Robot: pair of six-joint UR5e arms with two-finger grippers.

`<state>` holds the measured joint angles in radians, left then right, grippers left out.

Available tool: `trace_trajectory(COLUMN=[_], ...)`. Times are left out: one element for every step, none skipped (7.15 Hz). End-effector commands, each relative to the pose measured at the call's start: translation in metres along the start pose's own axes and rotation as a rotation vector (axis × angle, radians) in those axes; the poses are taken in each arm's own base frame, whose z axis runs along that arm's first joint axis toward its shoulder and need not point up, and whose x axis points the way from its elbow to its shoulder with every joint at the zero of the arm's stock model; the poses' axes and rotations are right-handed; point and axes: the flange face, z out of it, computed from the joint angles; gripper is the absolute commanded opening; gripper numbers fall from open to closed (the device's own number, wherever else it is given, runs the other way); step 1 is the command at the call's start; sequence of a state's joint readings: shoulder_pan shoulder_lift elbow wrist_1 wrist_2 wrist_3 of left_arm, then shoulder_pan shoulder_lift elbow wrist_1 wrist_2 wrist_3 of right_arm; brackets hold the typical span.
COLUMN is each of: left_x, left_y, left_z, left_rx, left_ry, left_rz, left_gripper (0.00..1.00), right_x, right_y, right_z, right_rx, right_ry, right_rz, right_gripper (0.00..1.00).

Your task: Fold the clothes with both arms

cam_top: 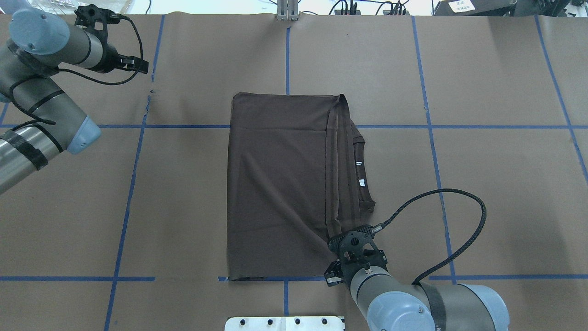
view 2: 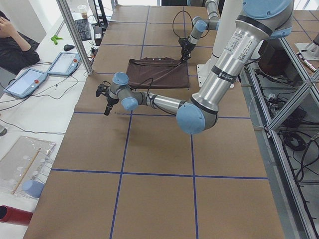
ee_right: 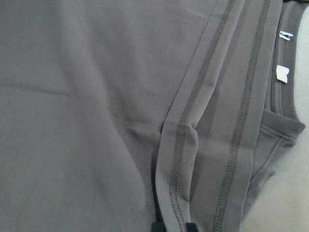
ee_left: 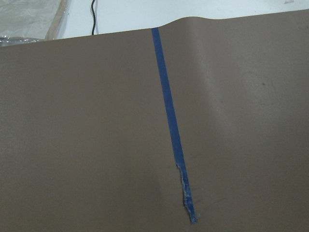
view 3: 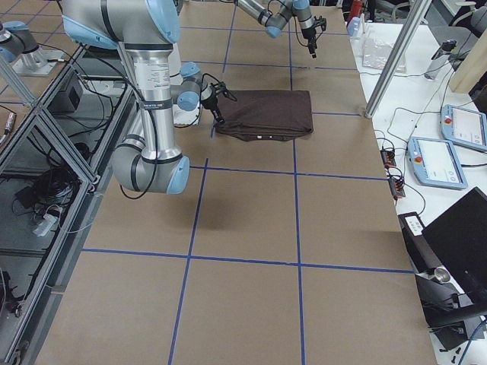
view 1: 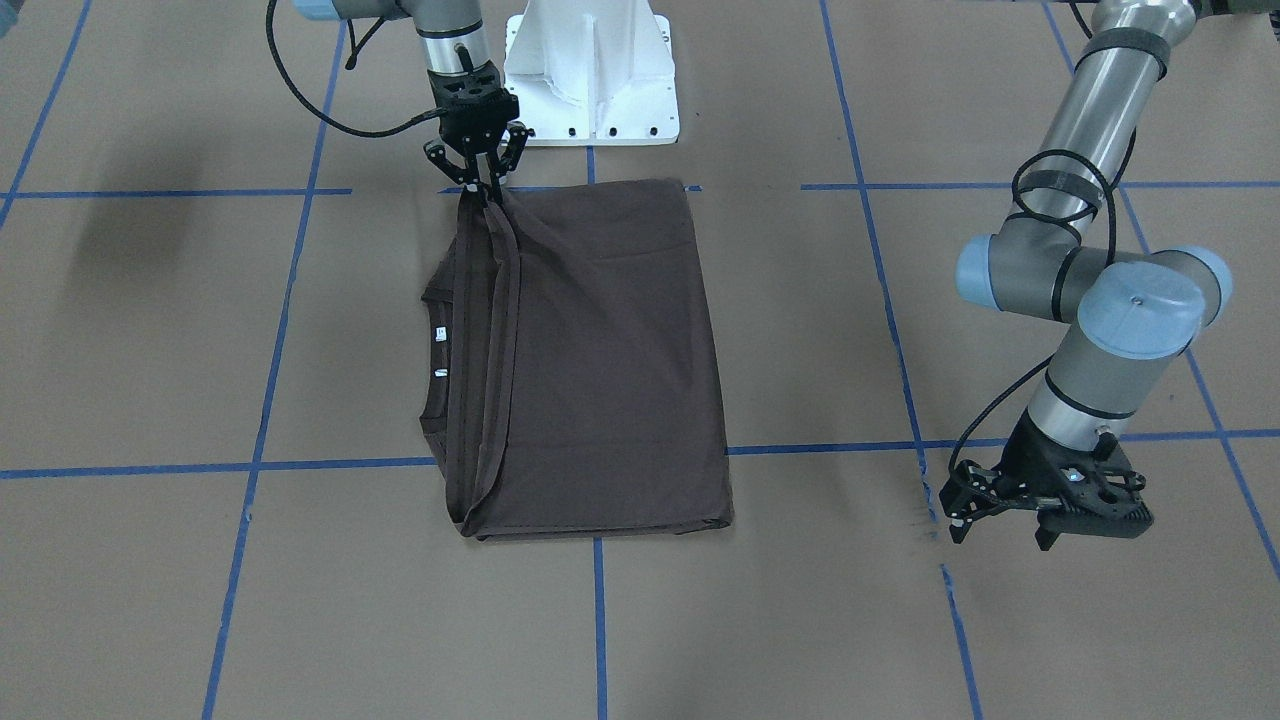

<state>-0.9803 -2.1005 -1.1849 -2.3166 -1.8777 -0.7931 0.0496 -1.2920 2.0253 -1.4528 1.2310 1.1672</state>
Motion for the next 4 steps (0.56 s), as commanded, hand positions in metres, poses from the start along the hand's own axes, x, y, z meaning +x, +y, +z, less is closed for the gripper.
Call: trace_trajectory(left_x=[-0.003,-0.003,-0.003,0.000], left_y=[0.003,0.003,0.003,0.002], left_z=[0.000,-0.001,-0.001,-0.004], left_rx=[-0.001,0.000,-0.001,0.004], left_ry=[-0.001,0.000,0.001,0.006], left_rz=[0.000,-0.001,-0.001,0.001], left_gripper=[1.00,1.00,1.00,1.00], right_x=[0.000,0.001,0.002,0.019], right_y=[-0.001,-0.001,-0.001,0.006], right_z=[-0.001,-0.001,-0.001,-0.003], right_rx=[0.000,0.002,0.002,-0.005], right_ry=[0.005,0.007,0.009,0.023], right_rz=[0.009,0.016,0.028,0.092], right_gripper=[0.00,0.00,0.00,0.00])
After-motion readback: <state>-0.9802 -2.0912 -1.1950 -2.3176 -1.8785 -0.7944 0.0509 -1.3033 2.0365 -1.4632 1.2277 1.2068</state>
